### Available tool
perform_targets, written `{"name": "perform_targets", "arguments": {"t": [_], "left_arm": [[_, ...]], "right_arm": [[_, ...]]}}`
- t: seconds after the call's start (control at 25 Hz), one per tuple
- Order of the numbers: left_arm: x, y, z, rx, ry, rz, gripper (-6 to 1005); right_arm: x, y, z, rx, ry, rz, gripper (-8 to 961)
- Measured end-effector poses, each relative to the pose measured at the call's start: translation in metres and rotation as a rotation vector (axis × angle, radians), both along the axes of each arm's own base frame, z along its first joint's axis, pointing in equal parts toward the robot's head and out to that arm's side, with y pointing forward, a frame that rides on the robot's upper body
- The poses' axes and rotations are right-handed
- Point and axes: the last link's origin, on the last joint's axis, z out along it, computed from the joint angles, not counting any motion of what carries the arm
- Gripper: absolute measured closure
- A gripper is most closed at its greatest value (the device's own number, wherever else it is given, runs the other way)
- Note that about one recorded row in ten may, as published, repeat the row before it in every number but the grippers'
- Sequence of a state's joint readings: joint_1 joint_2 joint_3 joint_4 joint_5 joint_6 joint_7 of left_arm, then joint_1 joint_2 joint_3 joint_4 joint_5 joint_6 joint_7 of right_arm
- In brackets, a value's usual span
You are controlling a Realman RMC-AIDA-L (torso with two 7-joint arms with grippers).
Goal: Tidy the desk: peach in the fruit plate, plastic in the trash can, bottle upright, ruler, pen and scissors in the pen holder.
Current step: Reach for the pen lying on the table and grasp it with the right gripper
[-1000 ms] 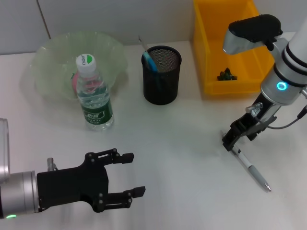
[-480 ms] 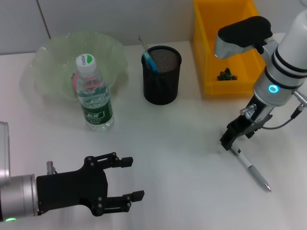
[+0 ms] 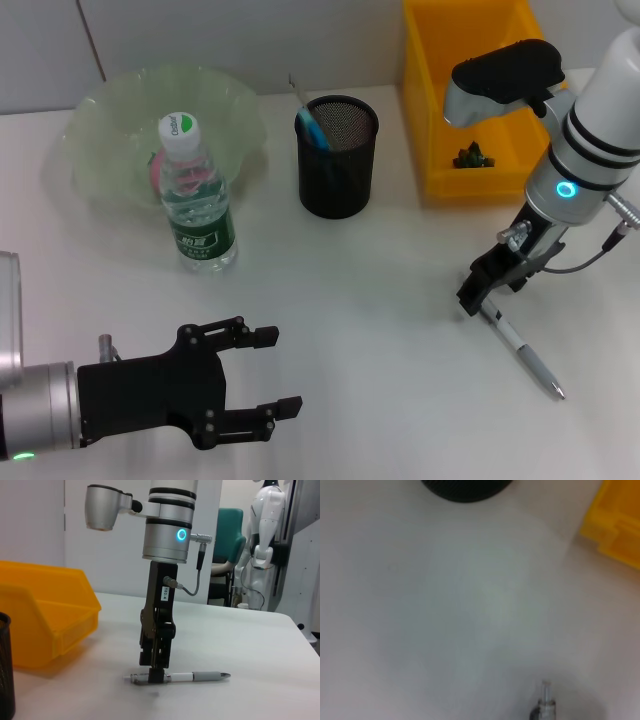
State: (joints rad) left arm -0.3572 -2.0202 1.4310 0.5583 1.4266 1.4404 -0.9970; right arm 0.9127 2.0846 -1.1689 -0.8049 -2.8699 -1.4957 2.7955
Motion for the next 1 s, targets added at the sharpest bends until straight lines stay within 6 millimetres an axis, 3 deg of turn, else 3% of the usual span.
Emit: {"name": "perform_targets", "arguments": {"t": [0.32,0.52,1.0], "left_arm": [[0.0002,-0.0008,-0.0006,-0.002,-0.002,0.000,214],[0.0004,-0.0013,-0.0012,-0.003,-0.003,0.001,214],[-0.0002,-0.0025,-0.0017,-0.008,-0.001,0.000,214]], "right_arm": [[-0.0004,0.0002,-0.0002,0.001,-0.001,-0.002,349],[-0.0008,-0.0001,-0.0011,-0.001,-0.008,0.000,539],[-0.0043,-0.0006,-0.0097,-0.013,0.010,0.006,539]]}}
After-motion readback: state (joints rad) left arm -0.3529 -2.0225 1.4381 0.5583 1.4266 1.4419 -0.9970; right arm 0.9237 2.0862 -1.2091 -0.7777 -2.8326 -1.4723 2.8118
